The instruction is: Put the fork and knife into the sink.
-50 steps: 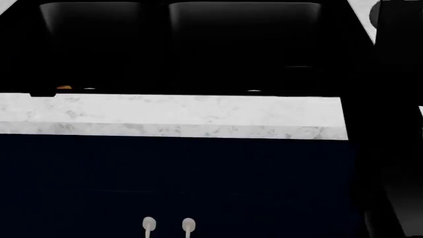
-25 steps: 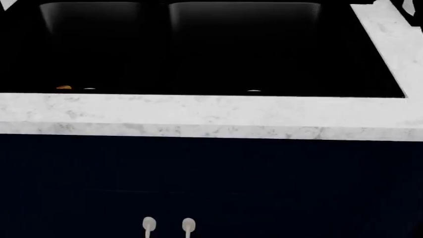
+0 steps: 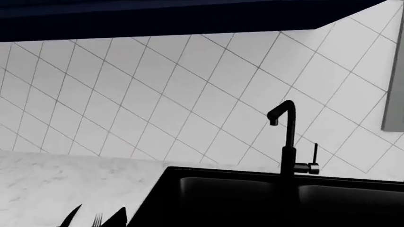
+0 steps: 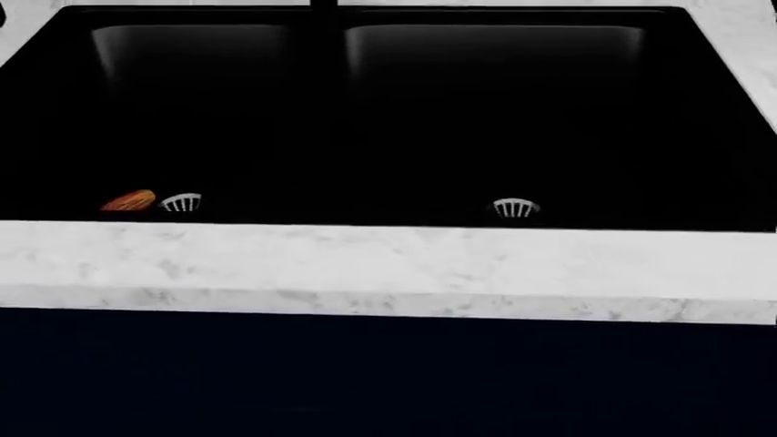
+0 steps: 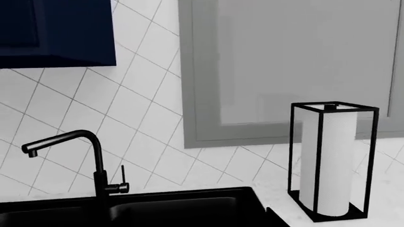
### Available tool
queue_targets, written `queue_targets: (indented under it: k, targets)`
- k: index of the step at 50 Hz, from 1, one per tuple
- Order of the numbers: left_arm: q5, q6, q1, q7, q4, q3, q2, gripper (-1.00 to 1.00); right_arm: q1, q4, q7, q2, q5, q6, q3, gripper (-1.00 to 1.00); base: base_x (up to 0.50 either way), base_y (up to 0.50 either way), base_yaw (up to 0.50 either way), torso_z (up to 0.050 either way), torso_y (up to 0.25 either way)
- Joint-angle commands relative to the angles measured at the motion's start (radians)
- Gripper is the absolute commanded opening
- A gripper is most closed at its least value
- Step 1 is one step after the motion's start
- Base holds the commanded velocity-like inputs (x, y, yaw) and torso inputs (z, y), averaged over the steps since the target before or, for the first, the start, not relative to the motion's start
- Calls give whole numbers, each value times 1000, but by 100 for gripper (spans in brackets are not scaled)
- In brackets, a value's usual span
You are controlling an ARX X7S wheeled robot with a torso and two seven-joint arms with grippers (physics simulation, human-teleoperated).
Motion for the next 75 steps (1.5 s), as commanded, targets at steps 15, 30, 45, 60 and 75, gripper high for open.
queue_targets:
  k: [15, 30, 45, 60, 75]
  targets:
    - [-10, 13, 15, -1, -4, 2, -8, 100, -18, -6, 37, -7, 79, -31, 29, 100, 459, 173, 0, 0, 0]
    - [-14, 9, 15, -11, 6, 14, 1, 100, -47, -18, 56, 12, 109, -38, 52, 100, 489, 64, 0, 0, 1]
    - [-21, 5, 23, -17, 11, 10, 0, 100, -54, -17, 96, 14, 137, -30, 55, 100, 186, 79, 0, 0, 1]
    - [-29, 2, 22, -22, 13, 10, 7, 100, -91, -32, 109, 26, 174, -54, 88, 100, 68, 218, 0, 0, 0]
    - [-42, 26, 40, -16, -1, -9, 11, 100, -90, -17, 125, 23, 190, -65, 70, 100, 218, 0, 0, 0, 1]
